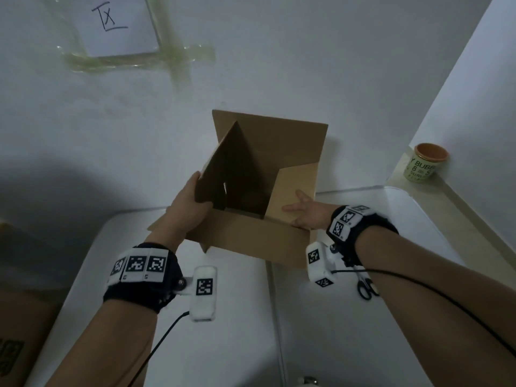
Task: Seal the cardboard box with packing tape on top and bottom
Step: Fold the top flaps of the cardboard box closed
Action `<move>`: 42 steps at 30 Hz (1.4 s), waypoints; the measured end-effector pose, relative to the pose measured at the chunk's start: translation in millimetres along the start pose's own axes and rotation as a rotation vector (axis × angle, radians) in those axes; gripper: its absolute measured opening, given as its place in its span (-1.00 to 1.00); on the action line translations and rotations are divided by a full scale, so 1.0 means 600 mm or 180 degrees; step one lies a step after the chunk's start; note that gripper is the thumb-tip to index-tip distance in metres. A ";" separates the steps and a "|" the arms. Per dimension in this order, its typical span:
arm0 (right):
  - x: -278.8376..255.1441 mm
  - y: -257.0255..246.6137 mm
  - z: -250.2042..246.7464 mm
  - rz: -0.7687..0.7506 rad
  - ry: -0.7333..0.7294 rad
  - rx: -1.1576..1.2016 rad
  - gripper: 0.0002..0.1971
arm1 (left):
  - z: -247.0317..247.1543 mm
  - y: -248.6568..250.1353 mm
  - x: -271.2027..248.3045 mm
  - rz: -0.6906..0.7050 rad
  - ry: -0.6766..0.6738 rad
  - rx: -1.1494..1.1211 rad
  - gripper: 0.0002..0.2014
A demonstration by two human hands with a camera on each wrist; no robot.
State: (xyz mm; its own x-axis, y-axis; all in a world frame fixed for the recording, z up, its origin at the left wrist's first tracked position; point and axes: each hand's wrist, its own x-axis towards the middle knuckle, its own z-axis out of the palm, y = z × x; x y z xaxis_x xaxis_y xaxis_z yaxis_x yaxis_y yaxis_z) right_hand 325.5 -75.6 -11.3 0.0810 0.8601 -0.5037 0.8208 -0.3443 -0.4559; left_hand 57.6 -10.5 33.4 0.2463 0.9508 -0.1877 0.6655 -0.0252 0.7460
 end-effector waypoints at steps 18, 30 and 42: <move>-0.020 0.043 0.020 0.0299 -0.0211 0.0204 -0.52 | 0.054 0.014 0.021 -0.0043 -0.1515 0.2441 -0.49; -0.059 0.020 0.059 0.0738 -0.0637 0.0137 -0.38 | 0.009 0.011 0.048 -0.0855 -0.1991 0.0456 -0.34; -0.048 0.012 0.054 0.0975 -0.0639 0.0210 -0.28 | -0.043 -0.027 0.040 -0.0012 -0.2161 0.0390 -0.28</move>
State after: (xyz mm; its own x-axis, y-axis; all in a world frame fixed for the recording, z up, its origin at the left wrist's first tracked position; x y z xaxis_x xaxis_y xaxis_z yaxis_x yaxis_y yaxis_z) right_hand 310.9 -115.1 -23.7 0.1994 0.6245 -0.7552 0.7368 -0.6036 -0.3046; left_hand 34.5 20.7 32.9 0.6040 0.5481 -0.5786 0.7322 -0.0950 0.6744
